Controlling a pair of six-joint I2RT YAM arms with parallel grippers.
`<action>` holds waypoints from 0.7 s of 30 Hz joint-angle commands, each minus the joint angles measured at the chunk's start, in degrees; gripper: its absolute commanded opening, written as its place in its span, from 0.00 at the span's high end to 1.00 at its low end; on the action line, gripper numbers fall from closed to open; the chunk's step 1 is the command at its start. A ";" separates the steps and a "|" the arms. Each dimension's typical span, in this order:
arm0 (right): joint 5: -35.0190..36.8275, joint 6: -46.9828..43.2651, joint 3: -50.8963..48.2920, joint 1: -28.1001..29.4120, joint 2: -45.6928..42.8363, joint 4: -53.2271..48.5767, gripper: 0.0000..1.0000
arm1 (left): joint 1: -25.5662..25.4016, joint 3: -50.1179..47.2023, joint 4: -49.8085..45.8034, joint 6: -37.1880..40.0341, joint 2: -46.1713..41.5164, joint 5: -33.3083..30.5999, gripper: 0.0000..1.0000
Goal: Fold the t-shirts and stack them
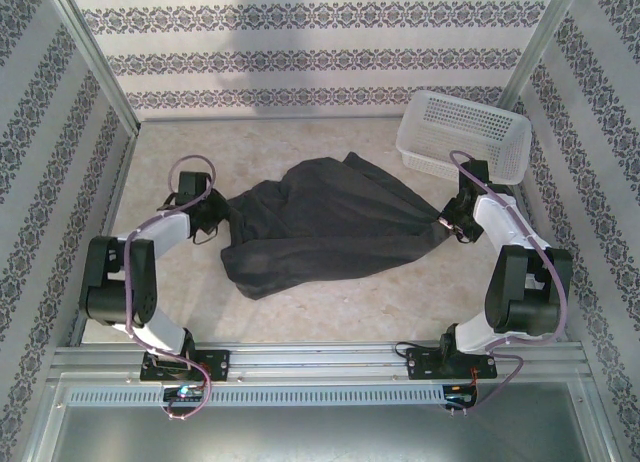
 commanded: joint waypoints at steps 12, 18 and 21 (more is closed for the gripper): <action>-3.93 1.05 3.71 1.11 1.39 1.32 1.00 | 4.35 15.29 10.73 3.48 4.52 2.00 0.91; -5.87 0.77 3.32 1.49 1.78 1.32 1.00 | 4.29 16.93 -0.96 8.10 3.58 -1.29 0.22; -6.48 0.46 2.96 1.66 1.70 1.35 1.00 | 4.11 10.80 -8.93 8.88 -3.62 -4.48 0.29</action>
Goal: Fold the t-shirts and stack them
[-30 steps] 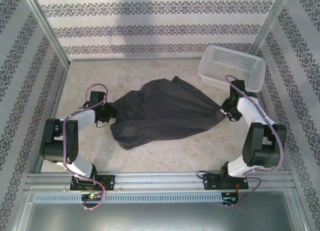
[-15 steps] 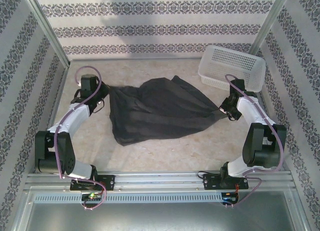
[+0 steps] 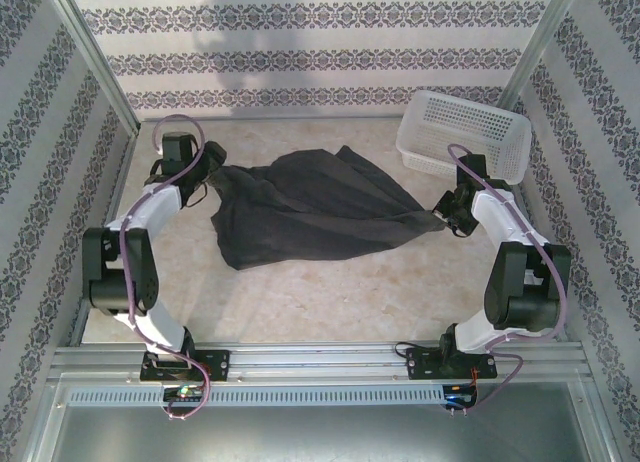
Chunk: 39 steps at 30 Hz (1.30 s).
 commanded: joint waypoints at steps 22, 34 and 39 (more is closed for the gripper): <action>-4.43 -0.08 -2.31 1.97 -0.35 2.00 1.00 | -7.95 -31.72 -9.15 -6.89 -18.22 4.31 0.60; -4.45 0.08 -2.96 1.96 -0.90 2.25 1.00 | -10.19 -29.73 -6.32 -6.32 -13.75 4.04 0.88; -4.70 -0.95 -1.68 3.11 -1.80 2.68 1.00 | -10.04 -24.16 -10.01 -5.25 -18.08 -1.04 1.00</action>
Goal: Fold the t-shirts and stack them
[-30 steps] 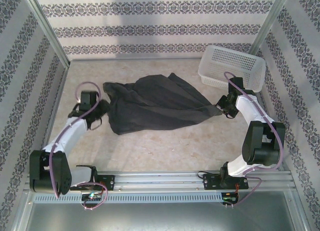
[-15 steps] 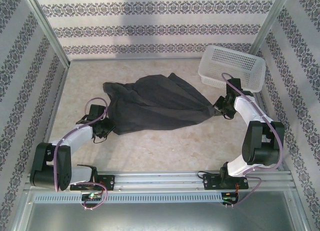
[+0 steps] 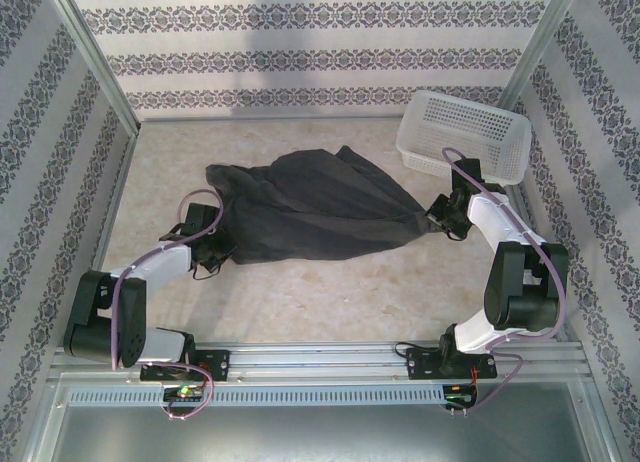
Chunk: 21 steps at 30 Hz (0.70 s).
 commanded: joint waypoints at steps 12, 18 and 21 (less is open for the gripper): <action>-1.79 -0.81 18.64 6.82 -6.27 8.93 1.00 | 8.15 28.65 -3.71 0.95 -10.04 -6.92 1.00; 0.47 0.85 21.40 6.74 -17.51 12.61 1.00 | 10.90 36.58 -9.28 2.10 -18.76 -8.73 1.00; 2.37 1.50 20.23 6.65 -24.78 12.78 1.00 | 11.90 40.46 -13.11 4.07 -23.43 -11.05 1.00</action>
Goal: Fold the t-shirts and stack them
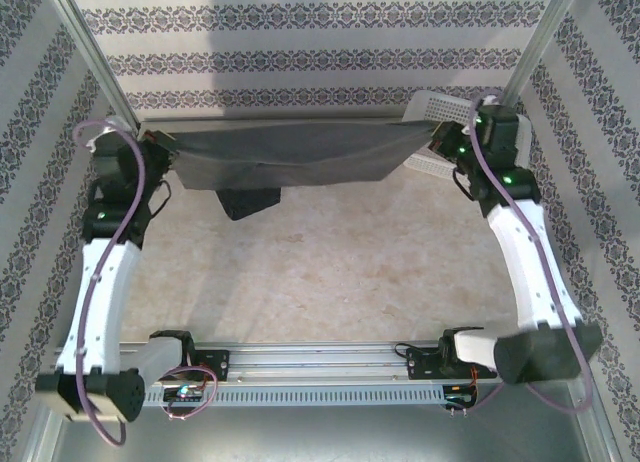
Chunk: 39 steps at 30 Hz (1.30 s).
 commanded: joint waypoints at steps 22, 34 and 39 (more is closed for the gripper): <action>-6.13 6.71 4.81 2.95 17.29 10.11 1.00 | 5.37 2.76 1.66 -3.47 21.58 10.16 1.00; -6.52 7.36 42.86 1.61 38.18 5.64 1.00 | 11.35 36.11 3.26 -2.61 37.09 11.04 1.00; -7.04 9.46 47.24 -1.75 34.81 6.69 1.00 | 14.01 51.25 -1.08 -1.53 35.57 10.52 1.00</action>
